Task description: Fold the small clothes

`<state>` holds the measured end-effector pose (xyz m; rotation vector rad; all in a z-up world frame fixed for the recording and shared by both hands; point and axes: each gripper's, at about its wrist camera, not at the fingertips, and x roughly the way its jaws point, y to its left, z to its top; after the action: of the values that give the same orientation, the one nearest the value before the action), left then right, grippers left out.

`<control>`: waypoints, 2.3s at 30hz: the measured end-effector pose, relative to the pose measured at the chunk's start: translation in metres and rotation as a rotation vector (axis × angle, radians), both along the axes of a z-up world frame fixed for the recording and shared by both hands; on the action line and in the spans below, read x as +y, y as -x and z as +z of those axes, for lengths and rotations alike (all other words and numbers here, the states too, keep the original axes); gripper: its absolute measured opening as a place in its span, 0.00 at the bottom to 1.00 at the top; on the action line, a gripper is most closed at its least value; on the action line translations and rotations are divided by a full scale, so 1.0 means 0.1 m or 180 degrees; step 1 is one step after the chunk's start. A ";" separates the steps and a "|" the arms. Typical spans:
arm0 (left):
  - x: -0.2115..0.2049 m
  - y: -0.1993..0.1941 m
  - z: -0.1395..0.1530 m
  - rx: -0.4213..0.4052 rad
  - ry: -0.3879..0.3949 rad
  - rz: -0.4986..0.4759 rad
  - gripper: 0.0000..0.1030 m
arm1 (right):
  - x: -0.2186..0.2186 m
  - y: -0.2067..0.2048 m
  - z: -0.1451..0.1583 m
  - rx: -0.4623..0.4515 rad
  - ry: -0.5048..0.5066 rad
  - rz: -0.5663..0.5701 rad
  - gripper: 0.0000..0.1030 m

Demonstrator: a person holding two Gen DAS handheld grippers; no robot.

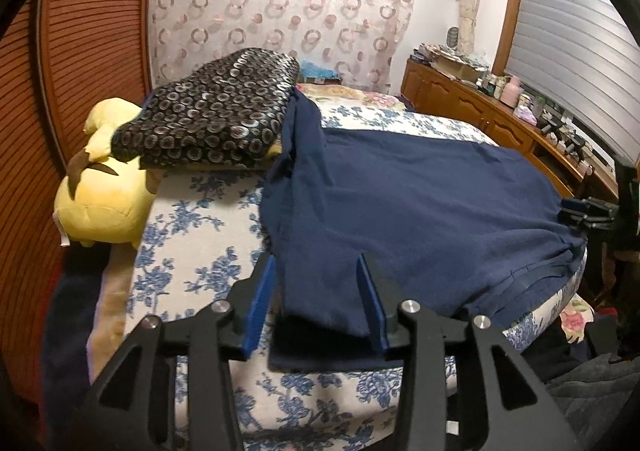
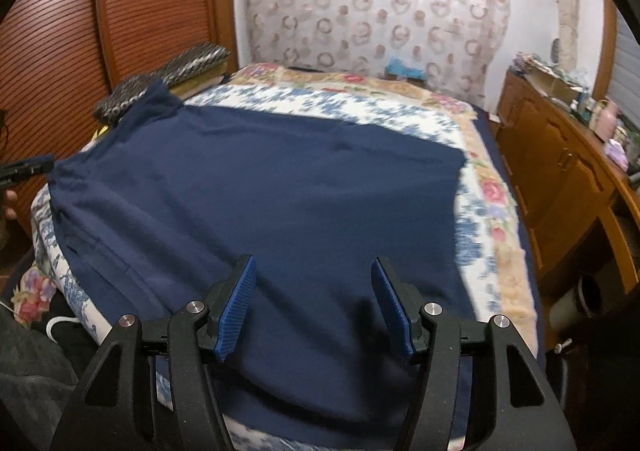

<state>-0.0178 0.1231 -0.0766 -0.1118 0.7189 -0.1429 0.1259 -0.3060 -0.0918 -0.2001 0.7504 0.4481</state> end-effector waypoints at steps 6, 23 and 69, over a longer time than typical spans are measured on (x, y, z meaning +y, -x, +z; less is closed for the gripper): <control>0.07 -0.06 -0.14 0.0168 -0.0048 0.0017 0.45 | 0.12 -0.10 -0.22 0.0125 -0.0015 0.0003 0.59; 0.04 -0.13 -0.49 0.0430 -0.0140 0.0087 0.51 | 0.06 -0.03 -0.40 -0.0091 -0.0070 -0.0024 0.63; -0.97 -0.76 0.67 -0.0497 0.0283 -0.0995 0.05 | -0.08 0.04 -0.21 -0.0009 -0.0095 -0.0113 0.63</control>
<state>0.0580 0.0263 -0.0093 -0.0716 0.5704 -0.4777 0.1221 -0.3136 -0.1127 -0.1593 0.7428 0.4249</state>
